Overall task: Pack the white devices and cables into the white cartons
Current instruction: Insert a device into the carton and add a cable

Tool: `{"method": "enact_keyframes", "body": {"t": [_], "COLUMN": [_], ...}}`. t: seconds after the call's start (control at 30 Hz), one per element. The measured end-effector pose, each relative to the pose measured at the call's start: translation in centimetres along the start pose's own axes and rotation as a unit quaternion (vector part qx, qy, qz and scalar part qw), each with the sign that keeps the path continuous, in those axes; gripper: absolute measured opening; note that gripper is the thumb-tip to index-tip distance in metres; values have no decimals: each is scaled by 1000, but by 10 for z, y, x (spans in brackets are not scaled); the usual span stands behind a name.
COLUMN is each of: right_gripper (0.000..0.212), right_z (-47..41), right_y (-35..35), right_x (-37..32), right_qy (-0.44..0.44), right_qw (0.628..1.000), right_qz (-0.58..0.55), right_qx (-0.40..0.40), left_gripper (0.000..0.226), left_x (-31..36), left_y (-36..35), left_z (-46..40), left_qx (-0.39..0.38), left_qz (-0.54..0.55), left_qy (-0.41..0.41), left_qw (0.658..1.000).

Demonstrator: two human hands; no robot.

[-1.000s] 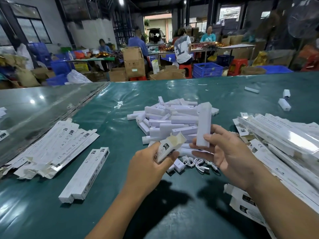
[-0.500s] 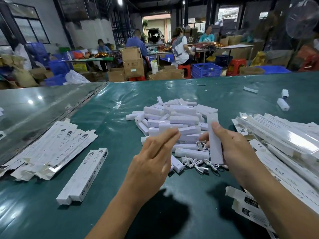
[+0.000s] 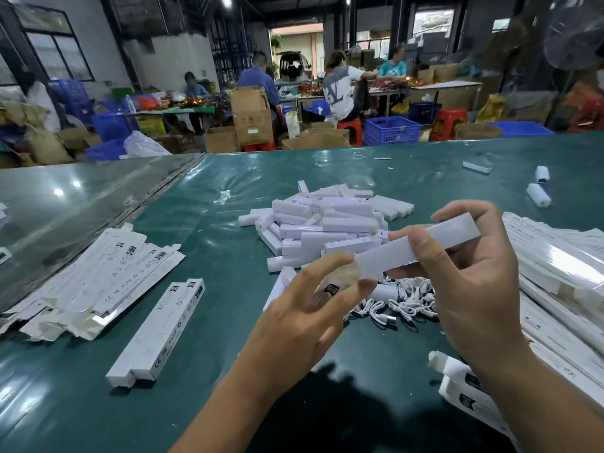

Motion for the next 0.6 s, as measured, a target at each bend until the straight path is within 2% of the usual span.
{"method": "enact_keyframes", "body": {"t": [0.1, 0.23, 0.4, 0.47, 0.6], "right_gripper": [24, 11, 13, 14, 16], "right_z": [1, 1, 2, 1, -2], "right_y": [-1, -1, 3, 5, 12], "right_x": [-1, 2, 1, 2, 8], "right_qy": [2, 17, 45, 49, 40], "right_qw": [1000, 999, 994, 989, 985], "right_qz": [7, 32, 96, 137, 169], "right_qx": [7, -9, -27, -27, -26], "left_gripper": [66, 63, 59, 58, 63], "left_x": [-2, -1, 1, 3, 4], "left_y": [1, -3, -4, -7, -6], "left_z": [2, 1, -1, 1, 5], "left_qx": [-1, -20, -5, 5, 14], "left_qz": [2, 21, 52, 99, 227], "left_qy": [-7, -16, 4, 36, 157], "left_qw": [1000, 999, 999, 994, 961]}}
Point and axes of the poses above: each hand's wrist, its own z-axis away from the middle knuckle, its own y-axis out of the back of the hand, x = y × z, the point moved 1 cm from there along -z, towards the middle knuckle
